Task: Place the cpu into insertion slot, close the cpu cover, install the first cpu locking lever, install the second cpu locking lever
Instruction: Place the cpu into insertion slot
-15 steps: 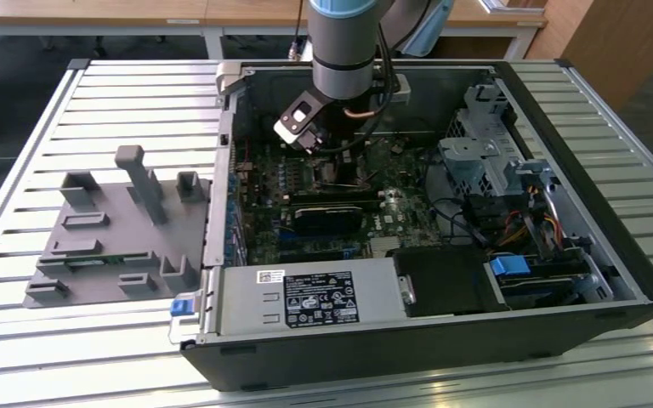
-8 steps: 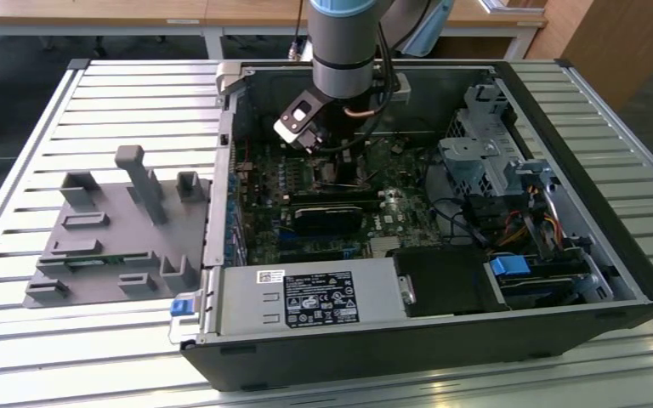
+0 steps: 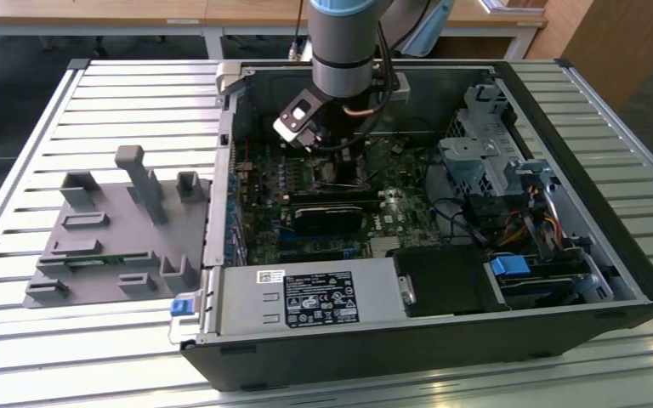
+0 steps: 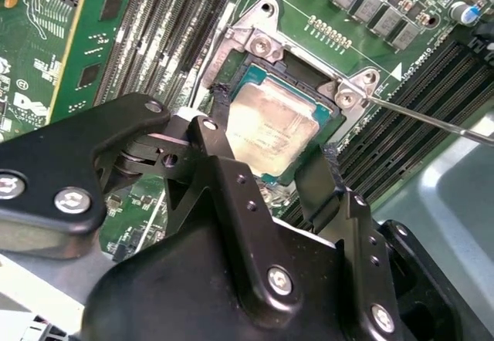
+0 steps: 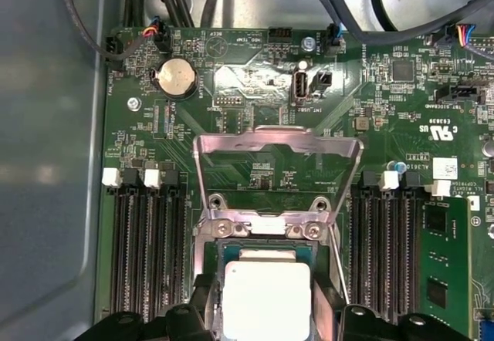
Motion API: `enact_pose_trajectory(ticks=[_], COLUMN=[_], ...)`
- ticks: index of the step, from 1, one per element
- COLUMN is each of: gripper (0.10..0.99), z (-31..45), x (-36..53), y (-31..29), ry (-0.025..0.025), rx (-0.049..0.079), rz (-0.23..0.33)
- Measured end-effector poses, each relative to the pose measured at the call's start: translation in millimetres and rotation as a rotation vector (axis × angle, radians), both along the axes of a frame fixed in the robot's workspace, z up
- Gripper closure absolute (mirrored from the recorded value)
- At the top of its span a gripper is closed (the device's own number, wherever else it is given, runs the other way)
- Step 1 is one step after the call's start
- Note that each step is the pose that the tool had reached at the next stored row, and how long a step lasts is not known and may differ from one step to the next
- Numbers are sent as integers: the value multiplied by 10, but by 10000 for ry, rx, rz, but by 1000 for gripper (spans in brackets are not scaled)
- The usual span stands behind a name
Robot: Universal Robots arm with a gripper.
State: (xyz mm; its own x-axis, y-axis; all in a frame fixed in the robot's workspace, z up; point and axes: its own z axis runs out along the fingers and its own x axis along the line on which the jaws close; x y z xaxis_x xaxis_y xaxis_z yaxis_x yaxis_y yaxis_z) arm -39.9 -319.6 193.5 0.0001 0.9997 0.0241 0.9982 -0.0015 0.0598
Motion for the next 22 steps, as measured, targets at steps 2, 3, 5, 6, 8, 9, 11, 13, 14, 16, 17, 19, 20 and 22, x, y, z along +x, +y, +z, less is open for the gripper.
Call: enact_pose_trajectory(ticks=[2,3,5,6,8,9,11,13,14,16,17,19,20,22], gripper=[475,475,475,475,475,475,475,475,475,475,475,475,475,490], z=[-4,-4,-4,-4,-4,-1,6,14,24,53,71,116,135,168], x=[0,0,0,0,0,-1,-1,-1,-1,0,0,0,0,0], y=[8,8,8,7,-1,-6,-15,-16,-16,-16,-16,-16,-16,-16], ry=[0,1,1,1,0,1,2,1,0,0,0,0,0,1], rx=[0,0,-1,0,1,-1,-3,-2,-2,-1,-1,0,-1,-1], rz=[-27,-33,-35,-36,-36,-37,-37,-38,-37,-36,-36,-36,-36,-36])
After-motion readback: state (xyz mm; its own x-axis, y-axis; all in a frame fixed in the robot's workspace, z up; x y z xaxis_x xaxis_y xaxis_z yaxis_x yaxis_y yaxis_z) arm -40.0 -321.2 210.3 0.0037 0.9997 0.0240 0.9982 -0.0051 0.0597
